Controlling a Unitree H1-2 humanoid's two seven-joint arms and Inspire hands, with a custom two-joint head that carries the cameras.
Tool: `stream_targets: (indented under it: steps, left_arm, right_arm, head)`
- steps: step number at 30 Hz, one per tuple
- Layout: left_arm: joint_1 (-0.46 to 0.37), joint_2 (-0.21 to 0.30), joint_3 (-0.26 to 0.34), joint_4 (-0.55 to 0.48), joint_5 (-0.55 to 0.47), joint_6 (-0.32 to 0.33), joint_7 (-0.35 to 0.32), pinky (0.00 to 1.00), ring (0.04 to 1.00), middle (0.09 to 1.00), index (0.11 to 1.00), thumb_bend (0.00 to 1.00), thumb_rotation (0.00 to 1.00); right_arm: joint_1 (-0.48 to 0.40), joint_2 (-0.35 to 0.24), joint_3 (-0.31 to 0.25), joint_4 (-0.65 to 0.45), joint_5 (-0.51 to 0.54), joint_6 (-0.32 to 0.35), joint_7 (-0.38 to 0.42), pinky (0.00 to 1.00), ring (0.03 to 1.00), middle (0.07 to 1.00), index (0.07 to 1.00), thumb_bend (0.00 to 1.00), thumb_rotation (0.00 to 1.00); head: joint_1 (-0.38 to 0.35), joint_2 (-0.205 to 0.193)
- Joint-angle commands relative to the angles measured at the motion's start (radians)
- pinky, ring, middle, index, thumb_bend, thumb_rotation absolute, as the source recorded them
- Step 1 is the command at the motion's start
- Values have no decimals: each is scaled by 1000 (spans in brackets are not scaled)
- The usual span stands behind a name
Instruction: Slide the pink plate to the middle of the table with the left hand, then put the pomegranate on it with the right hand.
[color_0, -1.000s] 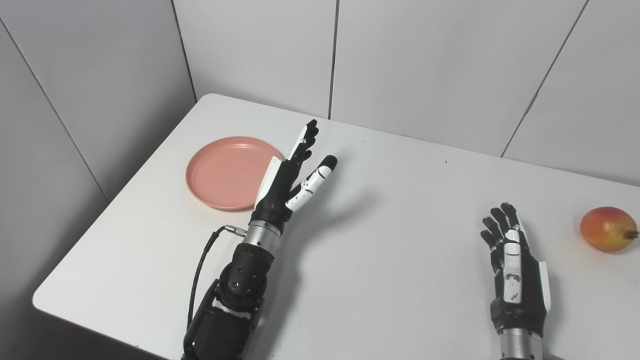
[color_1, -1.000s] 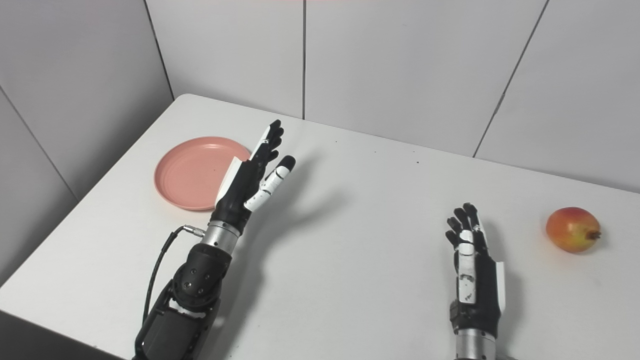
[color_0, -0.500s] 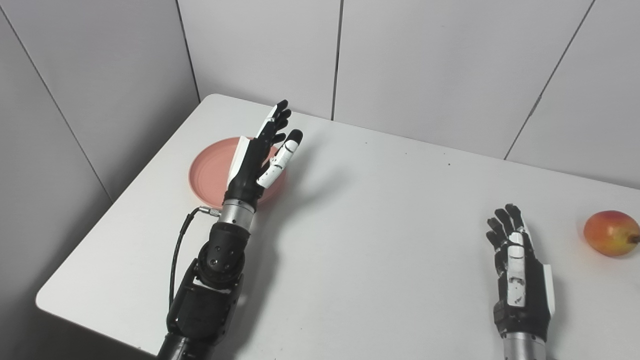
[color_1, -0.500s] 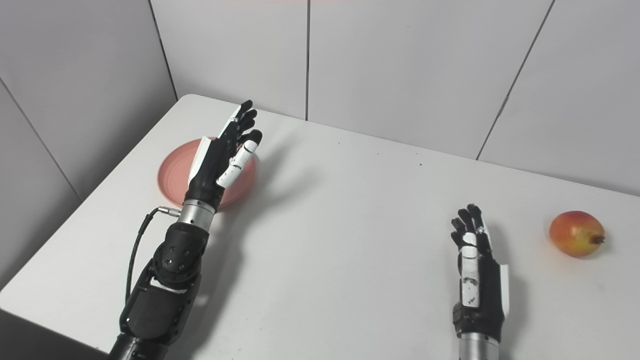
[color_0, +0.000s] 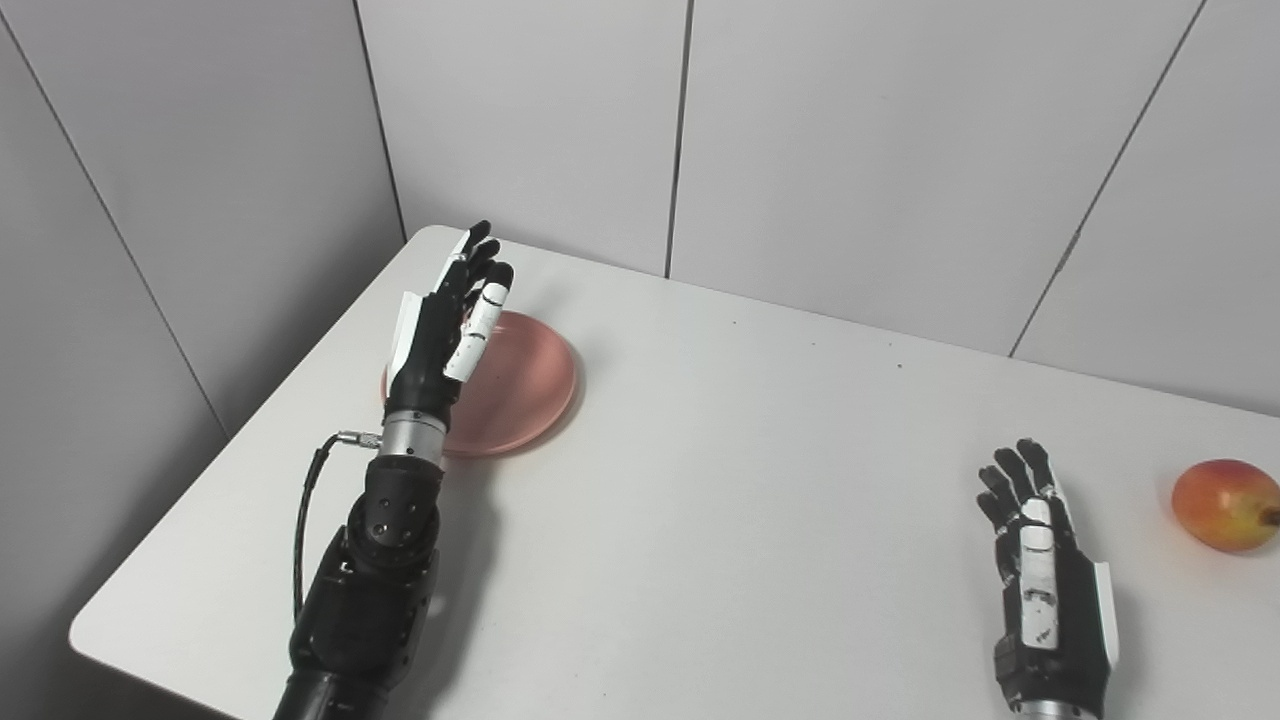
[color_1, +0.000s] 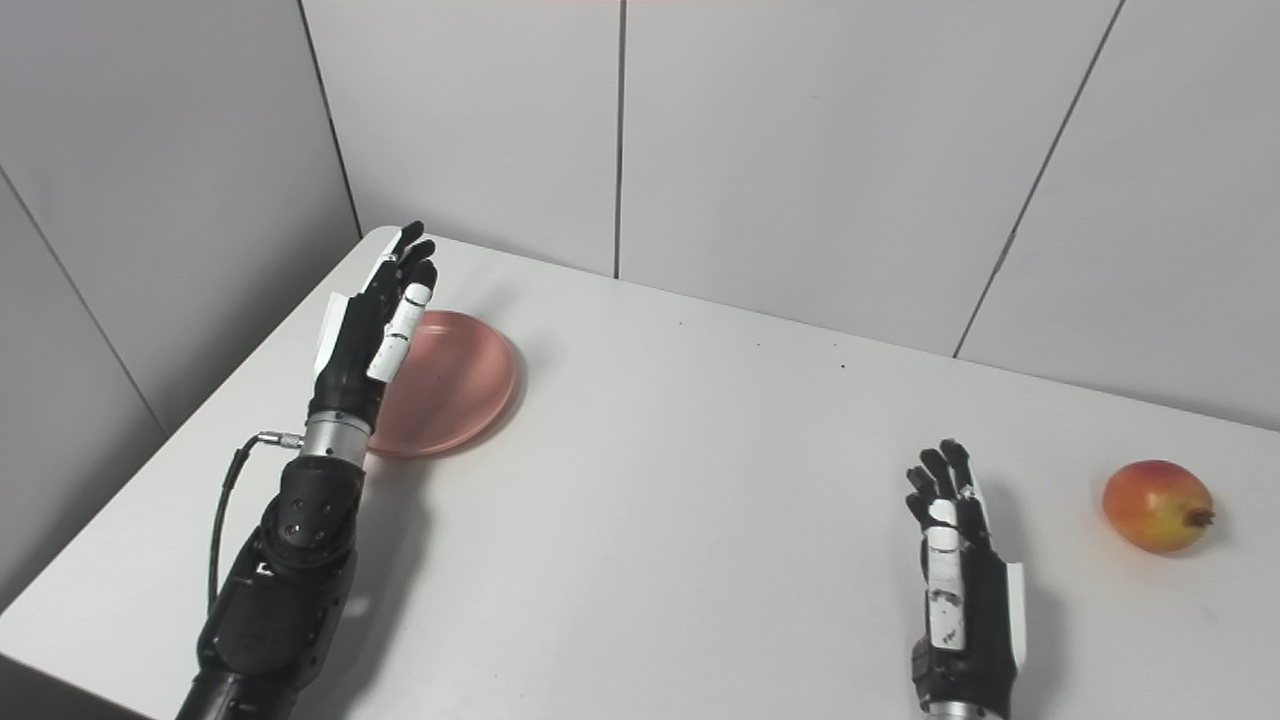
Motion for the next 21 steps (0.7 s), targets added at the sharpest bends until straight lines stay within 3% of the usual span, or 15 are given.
stream_targets:
  steps: [1,6,12,17,21]
  left_arm:
    - [-45,39,9,-12,23,-11,30,860,905,918,914,555,980]
    - [-42,53,22,-19,33,26,36,898,923,929,930,590,996]
    - [-38,82,26,-18,46,116,25,911,933,936,926,634,1000]
    - [-38,105,17,-21,65,174,25,902,929,930,914,585,1000]
    - [-37,109,32,-6,49,178,42,907,927,922,910,535,1000]
  right_arm:
    - [21,-10,-7,43,8,-46,19,917,899,909,922,464,885]
    - [18,-10,-10,48,10,-53,16,909,891,901,914,451,866]
    - [18,-12,-10,43,5,-42,14,903,887,897,911,452,868]
    - [20,-12,-9,38,1,-42,12,894,881,889,905,446,868]
    - [20,-12,-10,36,-2,-41,11,896,881,890,907,447,877]
  head:
    - [2,0]
    - [3,1]
    - [4,3]
    - [4,6]
    - [5,8]
